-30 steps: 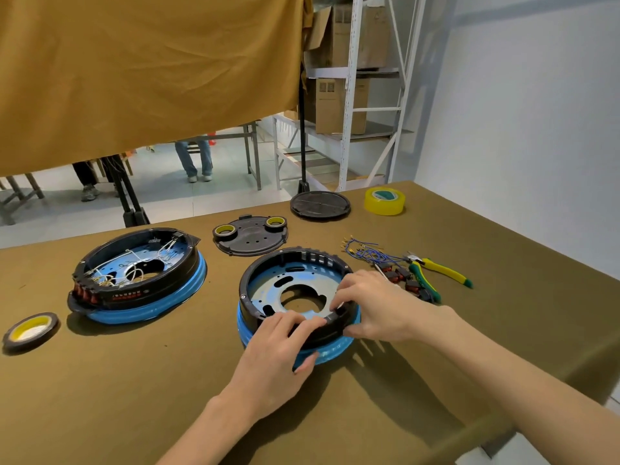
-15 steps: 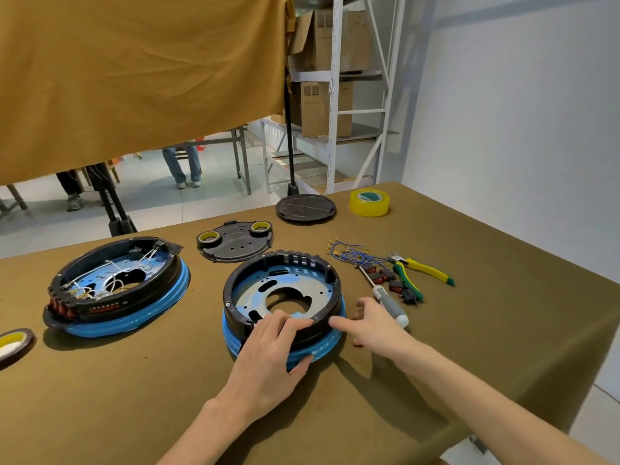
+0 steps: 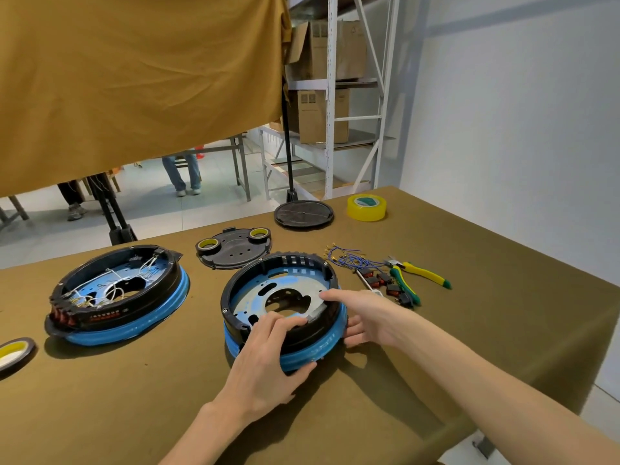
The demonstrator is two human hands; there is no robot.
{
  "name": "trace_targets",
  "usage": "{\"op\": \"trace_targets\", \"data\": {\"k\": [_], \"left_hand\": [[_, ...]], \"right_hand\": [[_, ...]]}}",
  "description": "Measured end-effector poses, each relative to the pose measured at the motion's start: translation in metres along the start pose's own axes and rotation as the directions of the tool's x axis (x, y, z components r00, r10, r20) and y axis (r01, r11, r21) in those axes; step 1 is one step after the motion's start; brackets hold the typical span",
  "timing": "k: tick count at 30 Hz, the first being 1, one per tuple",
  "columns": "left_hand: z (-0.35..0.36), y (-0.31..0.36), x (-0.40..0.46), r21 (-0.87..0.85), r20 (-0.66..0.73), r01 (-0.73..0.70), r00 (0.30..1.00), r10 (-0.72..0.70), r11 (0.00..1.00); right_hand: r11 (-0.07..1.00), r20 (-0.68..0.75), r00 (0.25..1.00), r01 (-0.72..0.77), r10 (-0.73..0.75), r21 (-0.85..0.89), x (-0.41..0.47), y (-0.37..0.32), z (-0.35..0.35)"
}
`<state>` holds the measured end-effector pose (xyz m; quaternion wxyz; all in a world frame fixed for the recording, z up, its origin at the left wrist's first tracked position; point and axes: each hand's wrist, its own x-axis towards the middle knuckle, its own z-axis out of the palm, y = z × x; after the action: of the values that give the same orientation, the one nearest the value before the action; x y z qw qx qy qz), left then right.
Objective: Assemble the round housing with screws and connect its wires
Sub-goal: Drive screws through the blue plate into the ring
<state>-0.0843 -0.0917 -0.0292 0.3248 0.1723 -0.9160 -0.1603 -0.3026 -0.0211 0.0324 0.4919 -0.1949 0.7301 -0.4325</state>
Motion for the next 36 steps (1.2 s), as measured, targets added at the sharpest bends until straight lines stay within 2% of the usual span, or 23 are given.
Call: {"op": "trace_targets", "data": {"k": [2,7,10,12,14,16,17,18,19,22,24,27,31,33,36], "left_hand": [[-0.004,0.001,0.003,0.012,-0.013,-0.002,1.0,0.003,1.0],[-0.019,0.01,0.022,0.245,-0.189,0.027,0.982,0.02,0.969],[-0.036,0.015,0.037,0.286,-0.296,0.085,0.955,0.003,0.954],[-0.05,0.017,0.047,0.224,-0.382,0.141,0.923,-0.046,0.964],[-0.064,0.02,0.056,0.063,-0.466,0.218,0.869,-0.164,0.974],[-0.075,0.019,0.061,-0.165,-0.501,0.305,0.793,-0.346,0.938],[-0.079,0.017,0.062,-0.295,-0.491,0.347,0.744,-0.453,0.89],[-0.081,0.015,0.062,-0.42,-0.459,0.375,0.698,-0.55,0.826],[-0.082,0.012,0.061,-0.531,-0.41,0.39,0.659,-0.631,0.752],[-0.08,0.001,0.052,-0.765,-0.251,0.393,0.547,-0.798,0.51],[-0.076,-0.002,0.044,-0.849,-0.106,0.423,0.452,-0.886,0.317],[-0.07,-0.009,0.03,-0.841,0.084,0.528,0.344,-0.935,0.119],[-0.071,-0.022,0.014,-0.73,0.441,0.676,0.356,-0.824,-0.098],[-0.073,-0.026,0.01,-0.65,0.558,0.75,0.36,-0.748,-0.123],[-0.069,-0.029,0.013,-0.598,0.623,0.79,0.353,-0.698,-0.134]], "right_hand": [[0.994,0.056,0.998,-0.022,0.016,0.104,-0.007,-0.004,-0.001],[0.96,0.118,0.991,0.02,-0.055,0.28,-0.023,-0.02,0.004],[0.91,0.168,0.964,0.126,-0.206,0.395,-0.034,-0.04,0.002],[0.874,0.187,0.924,0.228,-0.333,0.428,-0.039,-0.054,-0.002],[0.866,0.084,0.894,0.398,-0.44,0.303,-0.041,-0.062,-0.002],[0.832,-0.153,0.821,0.554,-0.55,-0.025,-0.038,-0.06,0.0],[0.804,-0.232,0.77,0.561,-0.595,-0.199,-0.034,-0.055,0.0],[0.781,-0.258,0.746,0.528,-0.614,-0.335,-0.03,-0.048,0.0],[0.772,-0.25,0.758,0.474,-0.603,-0.424,-0.025,-0.04,0.0],[0.785,-0.193,0.869,0.29,-0.455,-0.547,-0.009,-0.013,0.003],[0.766,-0.172,0.909,0.205,-0.38,-0.609,-0.002,0.001,0.006],[0.77,-0.114,0.893,0.305,-0.436,-0.56,0.006,0.009,0.01],[0.723,-0.181,0.805,0.378,-0.565,-0.578,0.007,0.002,-0.001],[0.698,-0.199,0.784,0.368,-0.589,-0.615,0.011,-0.001,-0.011],[0.674,-0.219,0.749,0.377,-0.625,-0.635,0.018,-0.004,-0.023]]}}
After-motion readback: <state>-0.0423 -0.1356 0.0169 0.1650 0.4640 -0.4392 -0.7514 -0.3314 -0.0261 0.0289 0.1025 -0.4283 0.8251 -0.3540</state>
